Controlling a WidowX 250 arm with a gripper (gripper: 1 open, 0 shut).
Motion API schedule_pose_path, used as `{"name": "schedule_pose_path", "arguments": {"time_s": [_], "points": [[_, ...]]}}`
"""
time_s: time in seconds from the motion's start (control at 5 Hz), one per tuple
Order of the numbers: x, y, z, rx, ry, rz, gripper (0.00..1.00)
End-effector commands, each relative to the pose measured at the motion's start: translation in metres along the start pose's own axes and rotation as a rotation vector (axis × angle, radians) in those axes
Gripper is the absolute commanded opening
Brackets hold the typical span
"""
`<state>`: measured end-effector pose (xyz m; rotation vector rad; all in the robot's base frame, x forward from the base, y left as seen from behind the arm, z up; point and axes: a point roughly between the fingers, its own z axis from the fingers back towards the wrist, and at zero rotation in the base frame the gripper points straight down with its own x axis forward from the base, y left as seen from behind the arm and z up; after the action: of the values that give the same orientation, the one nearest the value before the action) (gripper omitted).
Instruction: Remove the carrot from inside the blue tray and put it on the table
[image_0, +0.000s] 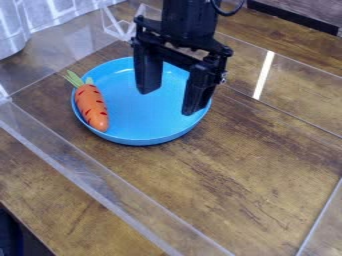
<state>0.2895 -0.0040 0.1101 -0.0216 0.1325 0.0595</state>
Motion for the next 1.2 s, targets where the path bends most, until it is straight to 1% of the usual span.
{"name": "schedule_pose_path", "arguments": {"time_s": [0.0,0.4,0.6,1.0], "points": [[0.002,0.009,0.004,-0.009,-0.025,0.053,1.0],[0.003,0.016,-0.005,-0.025,-0.008,0.132,1.0],[0.004,0.02,-0.009,-0.035,-0.003,0.185,1.0],[0.006,0.034,-0.016,-0.07,-0.01,0.355,1.0]]}}
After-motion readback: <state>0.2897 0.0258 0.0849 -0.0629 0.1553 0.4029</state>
